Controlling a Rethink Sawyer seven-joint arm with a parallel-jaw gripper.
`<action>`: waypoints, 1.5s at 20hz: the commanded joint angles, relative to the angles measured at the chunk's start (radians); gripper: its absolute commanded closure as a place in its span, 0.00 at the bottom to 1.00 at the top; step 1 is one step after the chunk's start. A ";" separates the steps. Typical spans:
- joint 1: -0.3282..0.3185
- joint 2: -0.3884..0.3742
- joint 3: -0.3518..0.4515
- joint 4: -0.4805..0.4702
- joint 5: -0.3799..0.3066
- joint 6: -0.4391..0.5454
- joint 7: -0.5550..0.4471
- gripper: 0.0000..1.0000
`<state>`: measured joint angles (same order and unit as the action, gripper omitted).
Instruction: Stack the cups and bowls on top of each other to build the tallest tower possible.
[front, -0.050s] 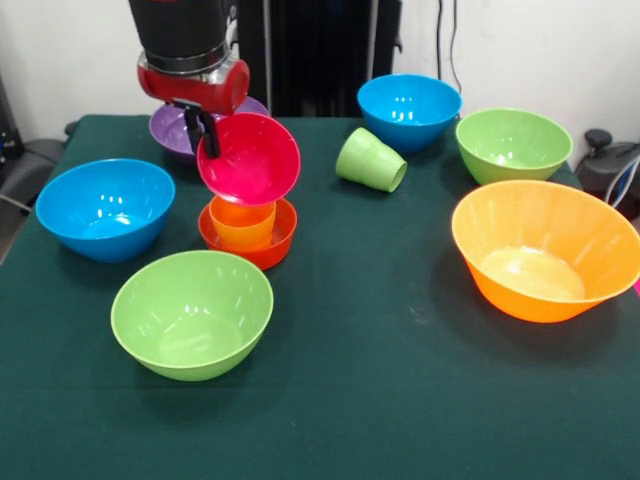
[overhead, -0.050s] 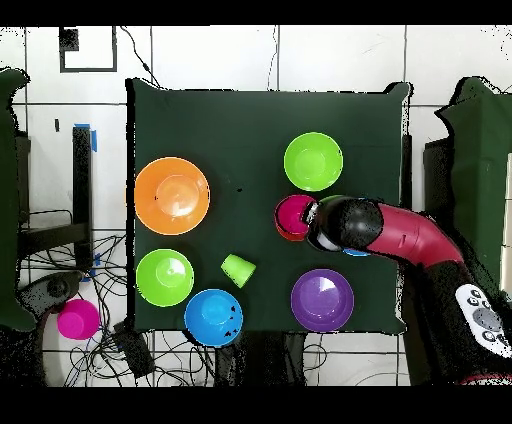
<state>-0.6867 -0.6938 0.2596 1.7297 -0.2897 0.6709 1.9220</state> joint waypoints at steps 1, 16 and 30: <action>0.009 0.067 0.072 -0.037 -0.039 -0.046 -0.056 1.00; 0.012 0.081 0.074 -0.074 -0.041 -0.015 -0.075 1.00; 0.027 0.109 0.081 -0.185 -0.049 0.090 -0.137 1.00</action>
<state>-0.6860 -0.6198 0.2597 1.6390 -0.2897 0.6709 1.9220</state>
